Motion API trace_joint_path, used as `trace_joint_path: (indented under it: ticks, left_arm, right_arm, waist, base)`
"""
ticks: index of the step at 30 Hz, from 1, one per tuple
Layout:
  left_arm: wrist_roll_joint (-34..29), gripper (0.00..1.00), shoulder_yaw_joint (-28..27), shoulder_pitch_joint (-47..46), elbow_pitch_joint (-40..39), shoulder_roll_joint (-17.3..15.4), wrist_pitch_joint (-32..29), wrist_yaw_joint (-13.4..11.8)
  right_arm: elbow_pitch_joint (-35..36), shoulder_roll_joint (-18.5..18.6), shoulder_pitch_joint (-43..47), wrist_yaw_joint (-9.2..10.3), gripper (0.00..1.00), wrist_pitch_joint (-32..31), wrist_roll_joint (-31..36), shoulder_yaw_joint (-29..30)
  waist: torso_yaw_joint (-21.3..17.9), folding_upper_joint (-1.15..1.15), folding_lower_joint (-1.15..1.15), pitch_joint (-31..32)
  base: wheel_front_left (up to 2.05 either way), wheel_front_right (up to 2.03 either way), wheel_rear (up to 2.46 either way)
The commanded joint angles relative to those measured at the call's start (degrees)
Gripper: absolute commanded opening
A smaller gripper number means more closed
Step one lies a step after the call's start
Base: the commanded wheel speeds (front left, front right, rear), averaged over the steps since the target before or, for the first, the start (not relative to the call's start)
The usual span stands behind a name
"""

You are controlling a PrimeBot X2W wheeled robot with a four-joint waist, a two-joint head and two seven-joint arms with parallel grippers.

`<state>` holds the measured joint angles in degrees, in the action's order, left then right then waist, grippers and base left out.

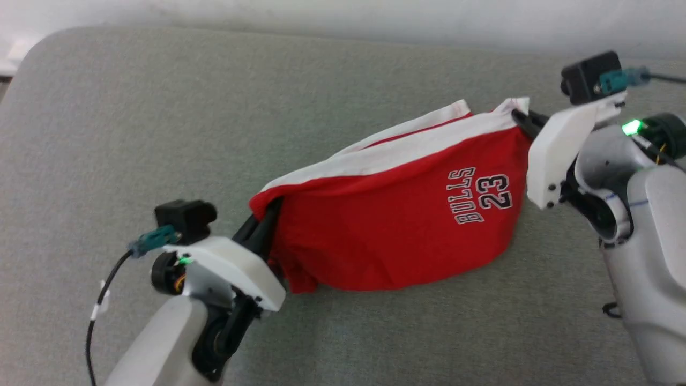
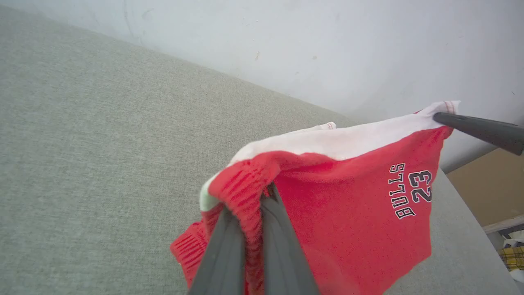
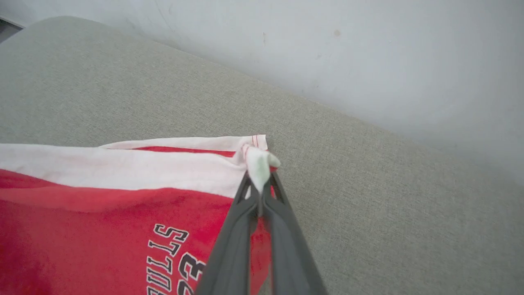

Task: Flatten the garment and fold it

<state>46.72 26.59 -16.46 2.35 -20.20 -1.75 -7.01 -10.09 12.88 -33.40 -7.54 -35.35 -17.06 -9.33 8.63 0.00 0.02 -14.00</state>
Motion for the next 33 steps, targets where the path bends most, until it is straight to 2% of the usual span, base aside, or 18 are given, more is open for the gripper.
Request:
trace_joint_path:
  ticks: [1,7,13,14,16,17,18,19,20,21,27,28,33]
  left_arm:
    - [-0.27,0.00,0.80,-2.49,2.56,1.49,0.39,1.21]
    - [-0.43,0.00,2.29,-7.96,10.45,5.37,2.14,3.80]
    - [-1.20,0.00,2.07,-10.09,15.89,7.18,5.72,4.24]
    - [-1.00,0.00,1.97,-10.03,16.62,7.53,6.18,4.34]
    - [-0.48,0.00,1.90,-9.69,17.98,8.04,6.65,4.64]
    - [-0.10,0.00,1.98,-9.42,18.59,8.26,6.60,4.99]
    - [0.42,0.00,2.02,-9.15,19.00,8.58,6.58,5.41]
    - [0.80,0.30,2.07,-8.88,19.32,8.84,6.61,5.75]
    - [1.04,0.75,2.07,-8.64,19.53,8.99,6.72,5.92]
    - [1.12,1.00,2.11,-8.39,19.72,8.99,6.79,5.96]
    - [1.13,1.00,0.61,-5.54,17.63,7.09,8.25,4.02]
    - [1.13,1.00,0.61,-5.54,17.63,7.09,8.25,4.02]
    - [0.35,1.00,-1.03,-0.77,12.53,2.52,7.00,-0.21]
  right_arm:
    - [-4.58,0.41,-3.59,0.05,0.00,1.08,-0.38,-0.72]
    - [-17.76,1.34,-12.53,0.05,0.00,7.37,-0.48,-4.52]
    - [-28.31,1.57,-17.57,0.05,0.00,17.35,-0.12,-6.98]
    - [-29.90,1.33,-17.90,0.05,0.08,19.15,-0.31,-7.31]
    - [-32.76,0.92,-18.22,0.05,0.61,22.39,-0.89,-8.38]
    - [-34.25,0.78,-18.19,0.05,1.00,23.83,-1.19,-8.84]
    - [-35.62,0.70,-18.06,0.05,1.00,25.03,-1.51,-9.45]
    - [-36.71,0.69,-17.91,0.05,1.00,26.44,-1.82,-10.06]
    - [-37.57,0.80,-17.74,0.05,1.00,28.06,-2.00,-10.59]
    - [-38.27,0.87,-17.49,0.05,1.00,29.76,-2.26,-10.95]
    - [-37.61,1.11,-14.12,0.05,1.00,42.18,-3.32,-12.32]
    - [-37.61,1.11,-14.12,0.05,1.00,42.18,-3.32,-12.32]
    - [-32.89,0.95,-8.34,0.05,1.00,47.48,-3.08,-11.52]
  waist:
    - [4.60,0.00,-0.02,-4.44]
    - [6.53,0.00,-0.02,-7.25]
    - [6.71,0.00,-0.02,-8.24]
    - [6.67,0.00,-0.02,-8.14]
    - [6.52,0.00,-0.02,-7.73]
    - [6.40,0.00,-0.02,-7.39]
    - [6.35,0.00,-0.02,-7.04]
    - [6.28,0.00,-0.02,-6.59]
    - [6.18,0.00,-0.02,-6.14]
    - [6.07,0.00,-0.02,-5.60]
    - [4.35,0.00,-0.02,-0.80]
    - [4.35,0.00,-0.02,-0.80]
    - [1.55,0.00,-0.02,4.15]
  base:
    - [0.00,0.00,0.00]
    - [0.00,0.00,0.00]
    - [0.00,0.00,0.00]
    - [0.00,0.00,0.00]
    - [0.00,0.00,0.00]
    - [0.00,0.00,0.00]
    - [0.00,0.00,0.00]
    - [0.00,0.00,0.00]
    - [0.00,0.00,0.00]
    - [0.00,0.00,0.00]
    - [0.00,0.00,0.00]
    - [0.00,0.00,0.00]
    - [0.00,0.00,0.00]
